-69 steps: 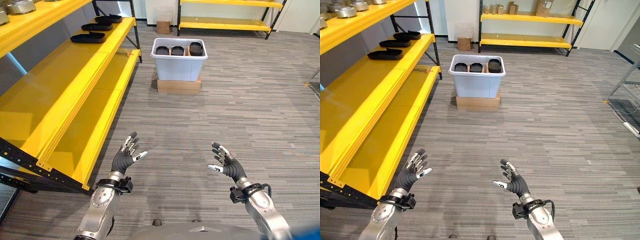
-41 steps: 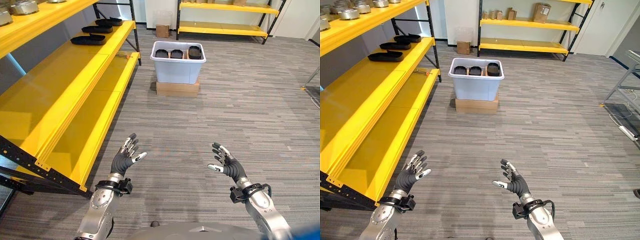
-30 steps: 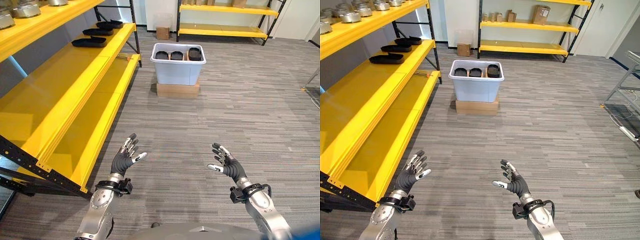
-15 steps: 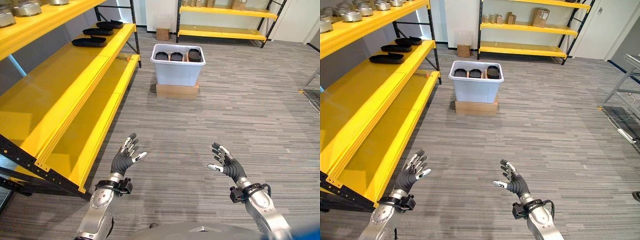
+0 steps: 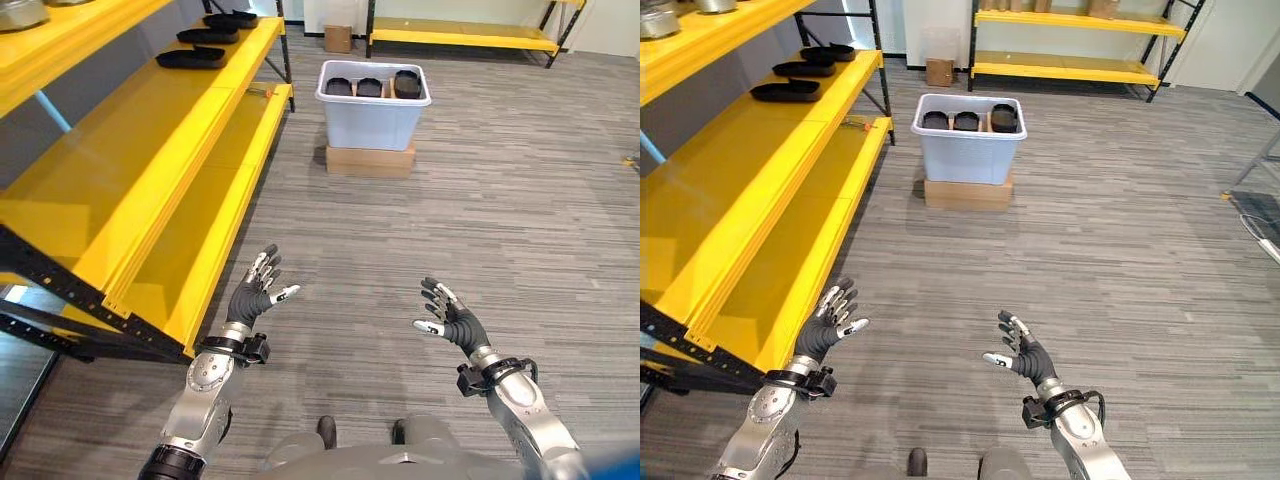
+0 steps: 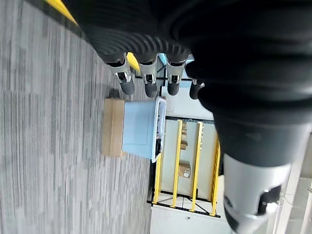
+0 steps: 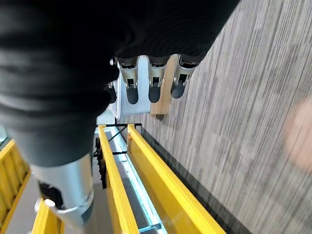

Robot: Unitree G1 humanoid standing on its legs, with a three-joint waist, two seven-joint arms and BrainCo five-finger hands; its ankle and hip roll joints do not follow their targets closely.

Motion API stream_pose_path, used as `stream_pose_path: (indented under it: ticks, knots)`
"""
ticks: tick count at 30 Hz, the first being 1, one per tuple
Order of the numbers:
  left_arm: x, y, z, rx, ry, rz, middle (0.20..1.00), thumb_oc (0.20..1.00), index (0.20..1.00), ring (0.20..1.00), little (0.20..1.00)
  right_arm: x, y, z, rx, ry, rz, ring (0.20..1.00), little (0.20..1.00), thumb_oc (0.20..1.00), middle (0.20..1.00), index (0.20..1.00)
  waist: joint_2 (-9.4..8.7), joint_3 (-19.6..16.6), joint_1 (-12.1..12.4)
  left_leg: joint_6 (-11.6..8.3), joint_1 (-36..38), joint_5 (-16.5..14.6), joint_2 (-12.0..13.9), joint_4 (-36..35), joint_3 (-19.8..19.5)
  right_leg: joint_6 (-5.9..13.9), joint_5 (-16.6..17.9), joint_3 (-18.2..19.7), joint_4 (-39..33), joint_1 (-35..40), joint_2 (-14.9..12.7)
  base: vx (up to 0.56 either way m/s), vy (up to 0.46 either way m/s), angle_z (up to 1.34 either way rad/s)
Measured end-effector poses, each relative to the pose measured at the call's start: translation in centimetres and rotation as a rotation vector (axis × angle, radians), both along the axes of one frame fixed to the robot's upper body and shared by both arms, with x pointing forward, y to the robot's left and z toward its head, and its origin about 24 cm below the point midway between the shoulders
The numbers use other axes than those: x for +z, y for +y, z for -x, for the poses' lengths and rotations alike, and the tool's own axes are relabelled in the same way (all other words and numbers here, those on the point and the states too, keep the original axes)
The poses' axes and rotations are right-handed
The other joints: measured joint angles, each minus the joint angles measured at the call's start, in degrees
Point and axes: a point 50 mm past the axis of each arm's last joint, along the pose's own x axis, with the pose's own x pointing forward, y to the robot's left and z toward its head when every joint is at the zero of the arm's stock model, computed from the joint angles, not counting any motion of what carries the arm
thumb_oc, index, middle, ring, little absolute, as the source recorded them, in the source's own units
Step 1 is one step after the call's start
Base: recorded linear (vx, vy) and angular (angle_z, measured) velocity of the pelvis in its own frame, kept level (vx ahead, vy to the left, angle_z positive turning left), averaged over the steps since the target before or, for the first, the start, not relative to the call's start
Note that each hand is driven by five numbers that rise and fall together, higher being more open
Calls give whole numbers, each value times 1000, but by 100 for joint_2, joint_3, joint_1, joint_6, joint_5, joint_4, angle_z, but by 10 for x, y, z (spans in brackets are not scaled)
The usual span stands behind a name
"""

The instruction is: Move parts from the plastic box to the shelf.

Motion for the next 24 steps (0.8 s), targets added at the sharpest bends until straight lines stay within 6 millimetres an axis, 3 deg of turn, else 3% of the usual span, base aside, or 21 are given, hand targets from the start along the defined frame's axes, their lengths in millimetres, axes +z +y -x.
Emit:
stream_pose_path:
  ticks: [3,4,5,8,10,12,14,15,16,17,19,21,22,23,24]
  knots:
    - [-6,0,5,1,25,-19,1000,1000,1000,1000,1000,-3,1,3,6,17,-1,1000,1000,1000,1000,1000,156,-13,-38,74,-94,-76,-20,-117,-7,15,-180,-91,-504,-265,-47,198,-19,-12]
    - [-5,3,4,5,22,-28,1000,1000,1000,1000,1000,-2,1,3,11,17,1,1000,1000,1000,1000,1000,109,31,-47,42,-116,-22,-44,-152,-97,136,-220,-53,-842,-311,65,339,-110,-15]
    - [-4,8,5,16,23,-40,1000,1000,1000,1000,1000,-1,2,3,11,13,-5,1000,1000,1000,1000,1000,45,41,-45,47,-116,26,-31,-170,-101,269,-208,-25,-1679,-208,217,252,-87,-14]
    - [-4,13,3,39,22,-47,1000,1000,1000,1000,1000,2,5,2,11,-2,-25,1000,1000,1000,1000,1000,-260,45,-287,16,-133,51,-166,-114,-151,452,-11,77,-2832,-146,252,292,-121,18]
    - [-8,10,5,36,34,-37,1000,1000,1000,1000,1000,2,6,3,8,-2,-30,1000,1000,1000,1000,1000,-334,-14,-326,-51,-74,-52,-185,-107,-228,354,137,53,-2918,-96,289,429,-201,29]
    - [-15,6,12,39,64,-15,1000,1000,1000,1000,1000,1,6,4,3,3,-41,1000,1000,1000,1000,1000,-312,-364,-309,-182,-86,-356,-112,3,-414,108,265,47,-2728,16,456,380,-212,33]
    - [-17,6,15,42,72,-14,1000,1000,1000,1000,1000,1,6,5,1,7,-52,1000,1000,1000,1000,1000,-267,-482,-321,-225,-81,-483,-6,124,-452,38,361,13,-2784,85,576,296,-160,15]
    - [-21,5,19,46,92,-5,1000,1000,1000,1000,1000,1,4,5,-1,8,-55,1000,1000,1000,1000,1000,-165,-662,-345,-400,-69,-711,192,246,-510,-235,333,-138,-2760,124,735,309,-185,14]
    - [-22,3,20,35,97,0,1000,1000,1000,1000,1000,1,1,6,-1,11,-47,1000,1000,1000,1000,1000,-61,-736,-352,-534,-73,-809,315,399,-595,-331,298,-275,-2786,273,836,203,-137,10]
    - [-21,0,18,24,90,5,1000,1000,1000,1000,1000,2,-3,5,6,11,-27,1000,1000,1000,1000,1000,61,-766,-358,-608,-39,-849,472,421,-651,-389,250,-350,-2716,274,966,201,-137,7]
    - [-19,0,17,23,83,7,1000,1000,1000,1000,1000,5,-8,1,15,-1,0,1000,1000,1000,1000,1000,150,-744,-346,-701,83,-831,628,373,-724,-423,224,-406,-2603,299,1099,190,-118,-12]
    - [-16,-1,14,19,66,7,1000,1000,1000,1000,1000,9,-12,-3,20,-19,18,1000,1000,1000,1000,1000,162,-722,-383,-941,221,-686,770,374,-758,-419,89,-418,-2407,325,1232,214,-188,-8]
    - [-12,-1,11,16,51,5,1000,1000,1000,1000,1000,8,-11,-2,15,-15,13,1000,1000,1000,1000,1000,31,-739,-396,-1094,94,-787,775,819,-698,-493,-52,-368,-2573,516,1284,61,-139,3]
    - [-10,1,10,12,41,-3,1000,1000,1000,1000,1000,7,-10,-1,12,-13,3,1000,1000,1000,1000,1000,-152,-699,-302,-1195,-377,-847,686,1810,-702,-654,-273,-343,-2728,640,1311,123,-211,-9]
    - [-7,-1,4,7,24,0,1000,1000,1000,1000,1000,5,-10,1,10,-1,3,1000,1000,1000,1000,1000,-222,-643,-257,-1214,-702,-874,711,2502,-682,-904,-215,-359,-2818,670,1287,82,-103,-24]
